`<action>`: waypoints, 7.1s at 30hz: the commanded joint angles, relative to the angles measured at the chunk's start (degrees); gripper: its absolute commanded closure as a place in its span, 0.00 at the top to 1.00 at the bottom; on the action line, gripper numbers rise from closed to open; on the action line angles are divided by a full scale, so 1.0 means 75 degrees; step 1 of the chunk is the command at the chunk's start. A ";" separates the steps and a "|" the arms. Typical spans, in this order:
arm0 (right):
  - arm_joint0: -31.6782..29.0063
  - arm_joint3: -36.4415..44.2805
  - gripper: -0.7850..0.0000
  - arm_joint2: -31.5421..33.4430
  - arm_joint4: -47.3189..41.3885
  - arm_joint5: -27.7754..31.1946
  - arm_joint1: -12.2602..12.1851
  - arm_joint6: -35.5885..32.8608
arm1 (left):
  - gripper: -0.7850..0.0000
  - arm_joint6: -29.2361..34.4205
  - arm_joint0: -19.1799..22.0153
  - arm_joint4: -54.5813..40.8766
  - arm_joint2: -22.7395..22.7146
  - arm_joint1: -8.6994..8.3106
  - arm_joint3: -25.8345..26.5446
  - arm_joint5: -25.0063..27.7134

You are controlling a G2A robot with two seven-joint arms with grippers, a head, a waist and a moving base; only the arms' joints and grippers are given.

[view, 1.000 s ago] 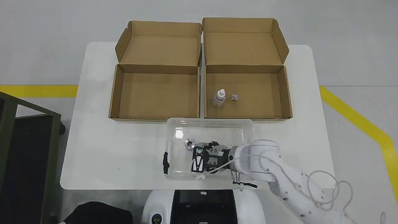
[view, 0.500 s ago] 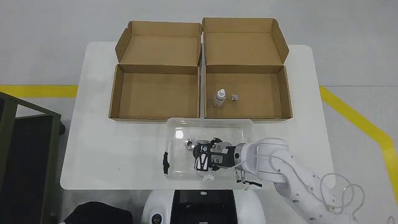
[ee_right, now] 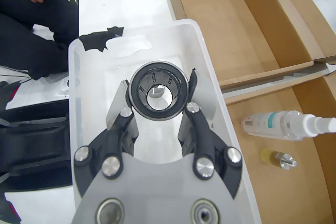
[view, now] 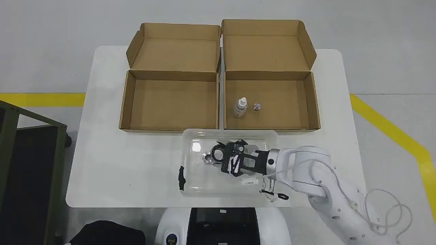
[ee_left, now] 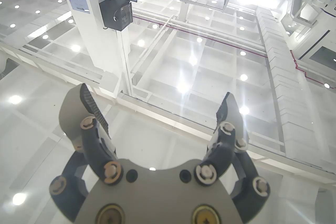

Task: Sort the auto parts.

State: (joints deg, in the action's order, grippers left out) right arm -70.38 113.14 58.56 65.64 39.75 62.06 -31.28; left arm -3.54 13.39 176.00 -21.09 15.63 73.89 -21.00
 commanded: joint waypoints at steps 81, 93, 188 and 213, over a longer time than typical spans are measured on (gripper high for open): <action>0.3840 -0.3184 0.00 -0.2263 -0.0501 -0.1582 0.1179 0.0617 | 1.00 0.0000 0.0000 0.0000 0.0000 0.0000 0.0000 0.0000; 0.4705 -0.4556 0.00 -0.3087 -0.0644 -0.1753 0.1718 -0.0194 | 1.00 0.0000 0.0000 0.0000 0.0000 0.0000 0.0000 0.0000; 0.0957 -0.1336 0.00 -0.1436 0.1817 0.0229 0.0957 0.0260 | 1.00 0.0000 0.0000 0.0000 0.0000 0.0000 0.0000 0.0000; 0.0015 0.0783 0.00 0.0886 0.0016 -0.0502 0.0690 0.2966 | 1.00 0.0000 0.0000 0.0000 0.0000 0.0000 0.0000 0.0000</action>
State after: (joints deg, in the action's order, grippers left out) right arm -70.08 118.92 64.26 66.39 36.00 67.30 -9.84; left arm -3.54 13.39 176.00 -21.09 15.63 73.89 -21.00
